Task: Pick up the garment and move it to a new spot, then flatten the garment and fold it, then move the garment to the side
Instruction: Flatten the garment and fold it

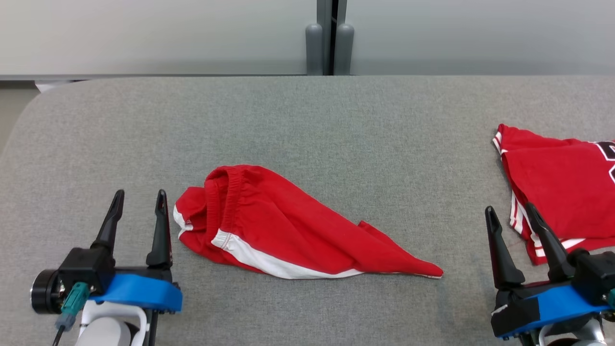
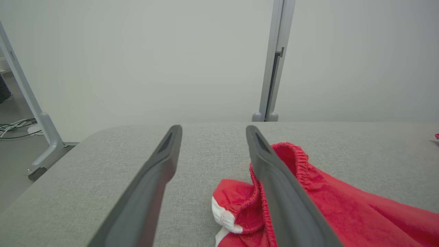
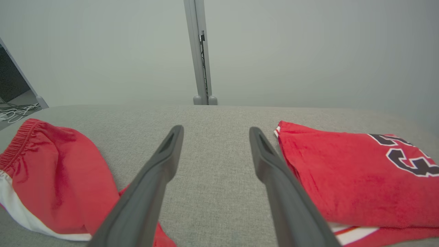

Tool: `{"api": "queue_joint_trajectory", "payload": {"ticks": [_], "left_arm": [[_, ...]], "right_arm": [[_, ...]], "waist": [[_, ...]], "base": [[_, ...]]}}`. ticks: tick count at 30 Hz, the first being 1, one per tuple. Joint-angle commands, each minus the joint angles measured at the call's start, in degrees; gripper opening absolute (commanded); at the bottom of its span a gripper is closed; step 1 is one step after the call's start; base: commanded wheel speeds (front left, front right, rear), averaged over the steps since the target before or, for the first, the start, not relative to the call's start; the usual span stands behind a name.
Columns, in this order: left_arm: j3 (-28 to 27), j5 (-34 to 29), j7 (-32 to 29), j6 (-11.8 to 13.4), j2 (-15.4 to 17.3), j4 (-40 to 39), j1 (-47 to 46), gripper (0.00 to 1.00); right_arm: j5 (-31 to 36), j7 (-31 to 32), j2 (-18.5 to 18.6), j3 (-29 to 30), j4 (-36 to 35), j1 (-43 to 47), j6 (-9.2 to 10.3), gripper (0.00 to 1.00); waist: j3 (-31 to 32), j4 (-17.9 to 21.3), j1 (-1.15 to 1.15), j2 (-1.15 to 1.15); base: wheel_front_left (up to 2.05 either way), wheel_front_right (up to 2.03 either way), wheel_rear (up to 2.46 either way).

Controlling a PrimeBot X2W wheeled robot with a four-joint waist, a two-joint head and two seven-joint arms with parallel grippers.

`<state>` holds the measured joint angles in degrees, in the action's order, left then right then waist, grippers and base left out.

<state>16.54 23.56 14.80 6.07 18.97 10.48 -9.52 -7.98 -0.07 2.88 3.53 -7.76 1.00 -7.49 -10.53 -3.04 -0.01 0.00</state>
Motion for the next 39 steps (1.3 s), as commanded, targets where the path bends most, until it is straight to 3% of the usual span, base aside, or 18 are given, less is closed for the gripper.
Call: {"api": "queue_joint_trajectory", "payload": {"ticks": [1, 21, 31, 39], "left_arm": [[-0.47, -0.37, 0.31, 0.23, 0.44, -0.70, 0.80, 1.00], [0.53, 0.04, -1.45, 0.40, 1.96, -6.95, 6.38, 1.00], [1.16, 0.22, -1.46, 0.12, 1.18, -6.66, 3.49, 1.00], [1.54, 0.18, -0.78, -0.53, 0.48, -5.58, 1.52, 1.00]], "right_arm": [[0.36, 0.33, 0.02, 0.23, -0.32, 0.90, 0.00, 1.00], [1.31, 2.84, 0.05, 0.02, -1.83, 3.26, 0.00, 1.00], [1.18, 3.50, 2.26, -11.14, 8.61, 4.18, 0.00, 1.00], [3.52, 1.30, 3.57, -14.61, 13.87, -0.37, 0.00, 1.00]], "waist": [[0.56, -0.02, 0.01, 0.00], [2.89, -0.30, 0.01, 0.00], [-0.80, -1.13, 0.01, 0.00], [-2.88, -1.84, 0.01, 0.00]], "base": [[0.00, 0.00, 0.00], [0.00, 0.00, 0.00], [0.00, 0.00, 0.00], [0.00, 0.00, 0.00]]}}
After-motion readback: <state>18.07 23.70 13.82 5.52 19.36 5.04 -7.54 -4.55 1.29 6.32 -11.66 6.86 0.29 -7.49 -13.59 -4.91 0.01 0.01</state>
